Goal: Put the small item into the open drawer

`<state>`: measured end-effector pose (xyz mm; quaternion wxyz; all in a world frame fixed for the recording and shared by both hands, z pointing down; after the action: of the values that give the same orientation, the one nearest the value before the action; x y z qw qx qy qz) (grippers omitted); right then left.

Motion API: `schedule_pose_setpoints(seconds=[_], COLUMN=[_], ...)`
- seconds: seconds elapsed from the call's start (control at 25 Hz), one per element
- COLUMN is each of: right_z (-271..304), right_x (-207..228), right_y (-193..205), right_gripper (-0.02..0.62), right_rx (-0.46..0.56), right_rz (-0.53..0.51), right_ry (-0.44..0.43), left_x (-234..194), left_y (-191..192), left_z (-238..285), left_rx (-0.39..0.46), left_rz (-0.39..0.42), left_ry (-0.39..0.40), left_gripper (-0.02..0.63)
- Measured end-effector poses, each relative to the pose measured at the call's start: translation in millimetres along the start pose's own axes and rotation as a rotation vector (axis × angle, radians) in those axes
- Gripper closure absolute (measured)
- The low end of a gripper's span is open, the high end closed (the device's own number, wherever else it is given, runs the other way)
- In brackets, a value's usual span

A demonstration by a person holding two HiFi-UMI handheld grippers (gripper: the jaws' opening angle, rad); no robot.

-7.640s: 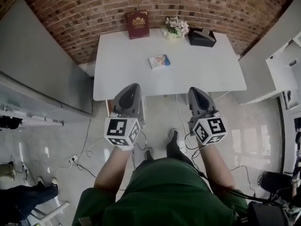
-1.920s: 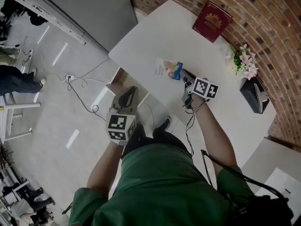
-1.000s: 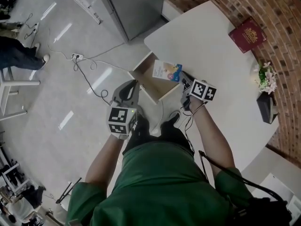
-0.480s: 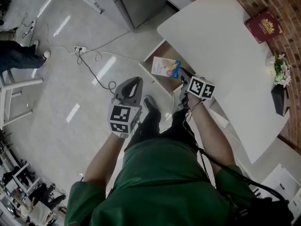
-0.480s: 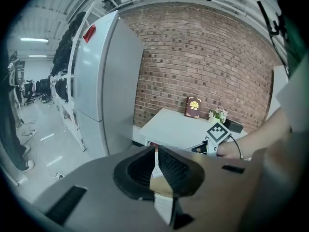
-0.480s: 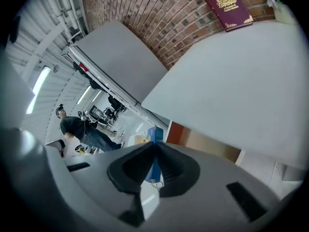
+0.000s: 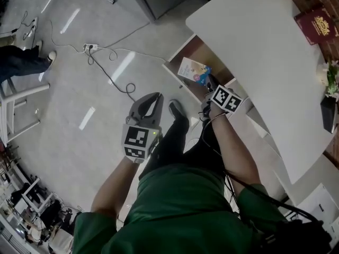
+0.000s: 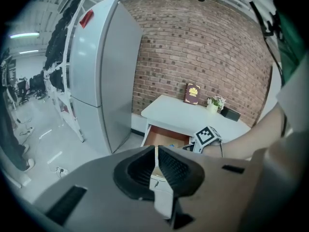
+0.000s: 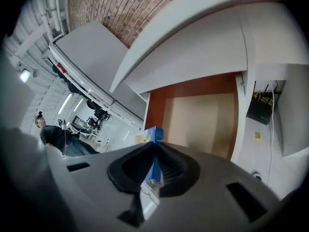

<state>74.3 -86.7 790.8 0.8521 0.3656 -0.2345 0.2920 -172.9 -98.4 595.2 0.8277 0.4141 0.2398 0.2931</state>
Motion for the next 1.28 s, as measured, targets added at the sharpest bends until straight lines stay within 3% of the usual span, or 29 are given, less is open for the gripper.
schedule_pose_setpoints(seconds=[0.52,0.72,1.08,1.2,1.28], right_z=[58.3,76.9,104.1,100.8,92.7], right_x=[43.8,48.3,39.4,35.3,29.7], right_y=[19.5,15.4,9.0,8.5,9.1], right_gripper=[0.561,0.560,0.548,0.468,0.454], right_rx=[-0.037,-0.056,-0.121,-0.134,-0.137], right_rz=[-0.196,-0.319,-0.583,-0.599,-0.598], right_ry=[0.184,0.232,0.218,0.221,0.215], left_x=[9.3,2.0,-6.4,-3.7,-1.6], left_y=[46.5,54.9,64.2,61.9,57.5], left_z=[25.9,24.1,31.1,32.0,31.8], left_rx=[-0.059,-0.063,-0.053,-0.042,-0.032], left_rz=[-0.033,-0.058,-0.090,-0.101,-0.105], left_ry=[0.054,0.043,0.032,0.034,0.037], left_gripper=[0.592,0.592,0.592,0.592,0.592])
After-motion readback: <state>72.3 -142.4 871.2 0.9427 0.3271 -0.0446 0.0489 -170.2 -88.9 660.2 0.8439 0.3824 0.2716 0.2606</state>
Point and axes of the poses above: the fingertips, and each gripper's own axes: z forward along the fingers, x to its right, y out of its underside, the point moved 6 cm from there along -z, backward along the fingers, and after that the axes turned 5 degrees about x, right-handed, at the moved point
